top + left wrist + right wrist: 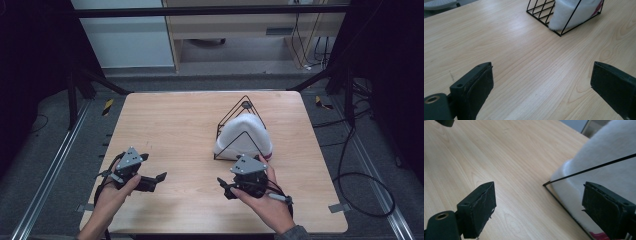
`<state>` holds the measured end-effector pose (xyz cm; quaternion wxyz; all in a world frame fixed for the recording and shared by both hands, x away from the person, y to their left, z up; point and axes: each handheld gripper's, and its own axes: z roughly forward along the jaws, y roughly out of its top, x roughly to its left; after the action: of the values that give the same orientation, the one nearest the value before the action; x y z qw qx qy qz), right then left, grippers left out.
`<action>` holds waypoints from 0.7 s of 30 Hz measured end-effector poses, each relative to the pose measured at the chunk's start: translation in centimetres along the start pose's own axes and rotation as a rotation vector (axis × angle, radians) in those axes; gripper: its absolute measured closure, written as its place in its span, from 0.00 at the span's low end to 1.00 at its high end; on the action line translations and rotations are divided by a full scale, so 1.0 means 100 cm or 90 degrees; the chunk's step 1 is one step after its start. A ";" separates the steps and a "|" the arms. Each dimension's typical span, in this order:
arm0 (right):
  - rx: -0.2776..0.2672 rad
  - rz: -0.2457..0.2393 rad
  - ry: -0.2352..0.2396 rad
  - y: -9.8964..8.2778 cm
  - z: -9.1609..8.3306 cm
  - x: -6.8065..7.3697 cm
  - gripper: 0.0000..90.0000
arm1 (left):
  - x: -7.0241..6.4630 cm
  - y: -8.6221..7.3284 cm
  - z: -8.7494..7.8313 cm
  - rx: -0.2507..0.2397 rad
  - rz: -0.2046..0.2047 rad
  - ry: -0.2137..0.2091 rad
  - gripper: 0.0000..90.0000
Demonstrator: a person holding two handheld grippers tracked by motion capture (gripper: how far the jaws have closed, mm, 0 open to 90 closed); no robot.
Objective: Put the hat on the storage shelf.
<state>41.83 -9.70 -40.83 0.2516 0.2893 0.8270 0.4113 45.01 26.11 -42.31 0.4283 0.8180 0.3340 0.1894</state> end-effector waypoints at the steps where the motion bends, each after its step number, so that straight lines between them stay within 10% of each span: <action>1: 0.002 -0.002 0.004 -0.001 0.002 0.002 0.14 | 0.001 -0.001 0.000 0.002 -0.003 0.001 0.05; 21: 0.074 0.006 0.057 -0.029 0.047 0.018 0.17 | 0.016 -0.034 0.007 0.038 -0.036 0.017 0.05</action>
<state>42.86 -7.41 -46.10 0.1950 0.2887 0.8584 0.3765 45.22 28.26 -45.46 0.4045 0.8179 0.3683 0.1782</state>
